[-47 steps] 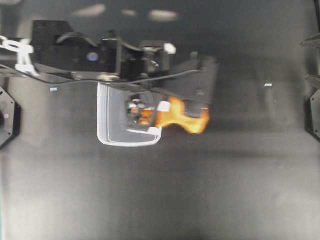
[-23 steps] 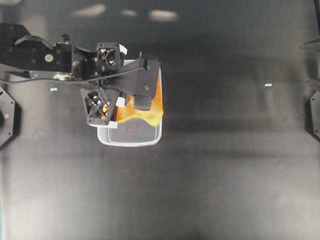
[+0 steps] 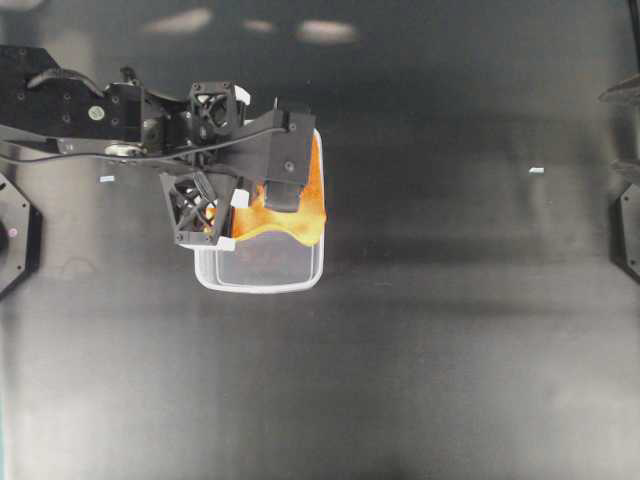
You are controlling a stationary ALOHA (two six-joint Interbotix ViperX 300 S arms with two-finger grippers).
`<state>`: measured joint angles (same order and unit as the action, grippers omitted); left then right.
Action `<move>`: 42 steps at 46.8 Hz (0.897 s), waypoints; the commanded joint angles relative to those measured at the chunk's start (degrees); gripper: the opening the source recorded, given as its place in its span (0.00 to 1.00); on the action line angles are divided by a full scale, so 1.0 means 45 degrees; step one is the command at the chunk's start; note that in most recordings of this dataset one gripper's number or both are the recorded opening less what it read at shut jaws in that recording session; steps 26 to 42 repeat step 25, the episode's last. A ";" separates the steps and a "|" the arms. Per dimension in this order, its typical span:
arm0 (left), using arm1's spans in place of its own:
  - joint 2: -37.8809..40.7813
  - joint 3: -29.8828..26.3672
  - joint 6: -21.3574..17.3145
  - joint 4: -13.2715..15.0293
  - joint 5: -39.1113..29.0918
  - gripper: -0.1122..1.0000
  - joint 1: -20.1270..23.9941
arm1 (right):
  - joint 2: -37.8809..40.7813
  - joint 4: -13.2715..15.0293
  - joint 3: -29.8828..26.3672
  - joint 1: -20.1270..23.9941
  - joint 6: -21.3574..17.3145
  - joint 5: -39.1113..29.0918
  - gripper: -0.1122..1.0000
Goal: Place the orange towel into the container with the left arm.
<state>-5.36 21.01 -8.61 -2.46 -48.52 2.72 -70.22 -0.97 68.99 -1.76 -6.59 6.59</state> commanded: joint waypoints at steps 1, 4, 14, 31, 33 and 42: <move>-0.0195 -0.0098 0.0000 -0.0039 0.0176 0.15 -0.0039 | 0.0078 0.0000 -0.0078 0.0020 0.0000 0.0039 0.80; -0.0156 -0.0078 0.0020 -0.0039 0.0176 0.15 0.0000 | 0.0078 0.0000 -0.0059 0.0020 0.0000 0.0039 0.80; -0.0137 0.0039 -0.0176 -0.0039 0.0176 0.58 -0.0117 | 0.0078 0.0000 -0.0059 0.0020 0.0000 0.0059 0.80; -0.0371 -0.0293 0.0352 -0.0039 0.0254 0.86 -0.0293 | 0.0078 0.0000 -0.0059 0.0020 0.0000 0.0039 0.80; -0.0371 -0.0293 0.0352 -0.0039 0.0254 0.86 -0.0293 | 0.0078 0.0000 -0.0059 0.0020 0.0000 0.0039 0.80; -0.0371 -0.0293 0.0352 -0.0039 0.0254 0.86 -0.0293 | 0.0078 0.0000 -0.0059 0.0020 0.0000 0.0039 0.80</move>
